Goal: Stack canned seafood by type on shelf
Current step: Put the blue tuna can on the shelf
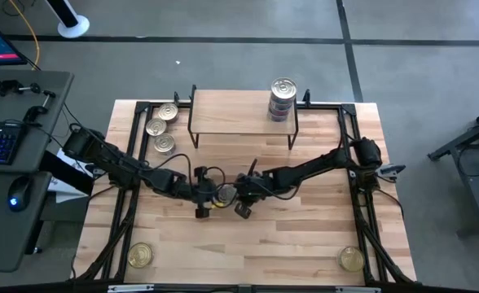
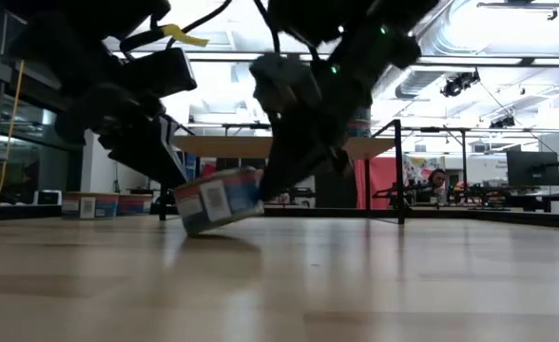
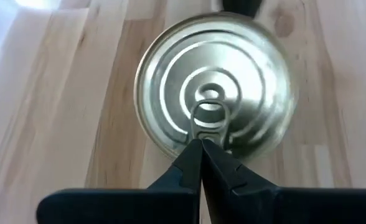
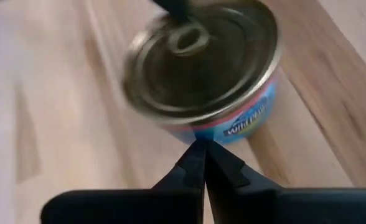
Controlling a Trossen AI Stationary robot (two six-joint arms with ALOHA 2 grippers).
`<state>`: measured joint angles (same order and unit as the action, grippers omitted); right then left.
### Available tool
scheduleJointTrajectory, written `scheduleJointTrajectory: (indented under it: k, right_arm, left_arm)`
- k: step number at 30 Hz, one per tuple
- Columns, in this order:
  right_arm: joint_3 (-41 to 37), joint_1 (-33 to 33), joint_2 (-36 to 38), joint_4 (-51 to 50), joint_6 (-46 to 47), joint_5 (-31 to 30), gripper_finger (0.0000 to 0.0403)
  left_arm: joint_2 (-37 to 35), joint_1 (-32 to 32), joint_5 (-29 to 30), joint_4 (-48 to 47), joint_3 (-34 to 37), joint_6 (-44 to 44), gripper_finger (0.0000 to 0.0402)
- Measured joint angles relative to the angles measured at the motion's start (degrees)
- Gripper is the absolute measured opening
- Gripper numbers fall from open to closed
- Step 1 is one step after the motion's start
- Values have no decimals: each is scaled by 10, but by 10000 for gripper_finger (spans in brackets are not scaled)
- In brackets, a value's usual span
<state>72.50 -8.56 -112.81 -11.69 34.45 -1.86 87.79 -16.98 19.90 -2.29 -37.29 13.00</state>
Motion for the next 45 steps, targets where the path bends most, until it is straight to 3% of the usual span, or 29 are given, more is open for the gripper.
scheduleJointTrajectory:
  k: [10, 14, 20, 25, 29, 38, 45]
  right_arm:
    - [67, -9, 3, 1, -41, -7, 0]
    - [104, -10, 3, -42, -69, -5, 0]
    - [195, -7, 7, -163, -42, -1, 0]
    - [221, -7, 7, -156, 20, 0, 5]
    - [205, -5, 7, -113, 94, -8, 50]
    - [175, -30, 6, -106, 276, -128, 213]
    - [174, -39, 6, -147, 351, -145, 243]
  left_arm:
    - [3, -21, 16, 14, 10, 50, 0]
    - [2, -29, 18, 1, 10, 63, 0]
    - [-41, -57, 24, -119, 10, 142, 0]
    - [-96, -111, 90, -215, 10, 206, 0]
    - [-121, -141, 114, -244, 10, 246, 0]
    - [-127, -170, 115, -253, 10, 279, 0]
    - [-127, -177, 95, -244, 10, 279, 0]
